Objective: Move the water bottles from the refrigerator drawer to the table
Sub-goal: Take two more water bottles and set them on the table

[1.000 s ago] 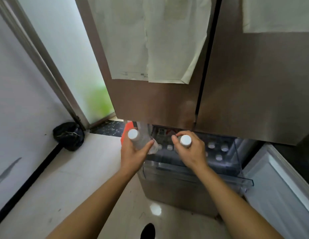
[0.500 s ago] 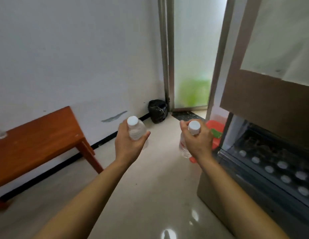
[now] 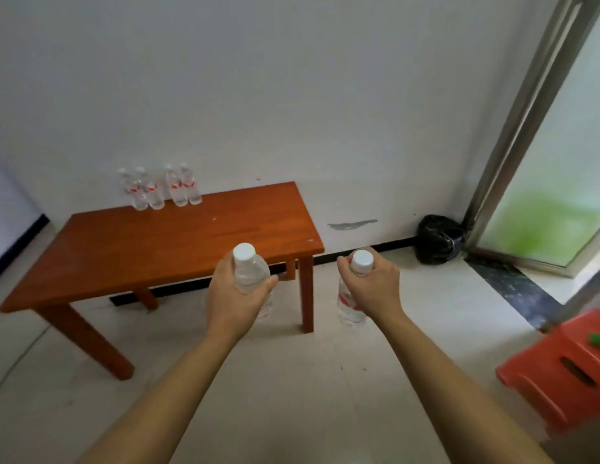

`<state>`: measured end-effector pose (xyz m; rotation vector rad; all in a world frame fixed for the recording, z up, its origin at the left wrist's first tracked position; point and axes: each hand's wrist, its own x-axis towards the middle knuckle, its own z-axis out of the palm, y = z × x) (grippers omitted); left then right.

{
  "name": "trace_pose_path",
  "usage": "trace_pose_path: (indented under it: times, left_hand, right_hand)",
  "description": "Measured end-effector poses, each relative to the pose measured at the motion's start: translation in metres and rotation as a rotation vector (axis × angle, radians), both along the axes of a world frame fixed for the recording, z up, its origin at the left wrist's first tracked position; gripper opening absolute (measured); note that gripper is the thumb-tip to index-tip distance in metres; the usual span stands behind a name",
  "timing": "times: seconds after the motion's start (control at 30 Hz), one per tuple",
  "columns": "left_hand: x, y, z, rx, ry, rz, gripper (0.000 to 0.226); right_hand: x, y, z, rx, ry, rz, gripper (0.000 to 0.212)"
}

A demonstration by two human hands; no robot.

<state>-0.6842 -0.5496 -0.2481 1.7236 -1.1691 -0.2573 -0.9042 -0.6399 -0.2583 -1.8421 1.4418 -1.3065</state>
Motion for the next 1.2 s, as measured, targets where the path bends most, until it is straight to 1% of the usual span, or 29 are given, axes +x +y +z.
trace_pose_path:
  times: [0.2, 0.33, 0.47, 0.6, 0.73, 0.87, 1.0, 1.07, 1.2]
  left_hand:
    - [0.126, 0.010, -0.007, 0.034, 0.004, 0.085, 0.078]
    - [0.186, -0.001, -0.021, 0.062, -0.002, 0.117, 0.078]
    - [0.234, -0.029, -0.033, 0.075, -0.041, 0.170, 0.076]
    - [0.285, -0.077, -0.035, 0.105, -0.106, 0.217, 0.074]
    - [0.344, -0.144, -0.028, 0.137, -0.122, 0.269, 0.068]
    - [0.390, -0.209, -0.011, 0.142, -0.152, 0.245, 0.064]
    - [0.429, -0.263, -0.008, 0.133, -0.110, 0.238, 0.057]
    - [0.448, -0.290, -0.013, 0.150, -0.103, 0.237, 0.058]
    - [0.488, -0.347, -0.032, 0.182, -0.058, 0.190, 0.063]
  right_hand:
    - [0.134, -0.014, -0.001, 0.088, -0.060, 0.144, 0.019]
    - [0.199, -0.035, -0.011, 0.086, -0.066, 0.220, 0.013]
    - [0.258, -0.074, -0.026, 0.080, -0.061, 0.280, 0.014]
    - [0.324, -0.135, -0.042, 0.120, -0.081, 0.339, 0.016]
    - [0.396, -0.210, -0.046, 0.117, -0.081, 0.394, 0.017]
    - [0.455, -0.281, -0.042, 0.100, -0.078, 0.416, 0.019]
    - [0.496, -0.338, -0.042, 0.110, -0.054, 0.416, 0.021]
    - [0.512, -0.362, -0.045, 0.117, -0.025, 0.418, 0.021]
    - [0.537, -0.411, -0.056, 0.207, -0.009, 0.399, 0.025]
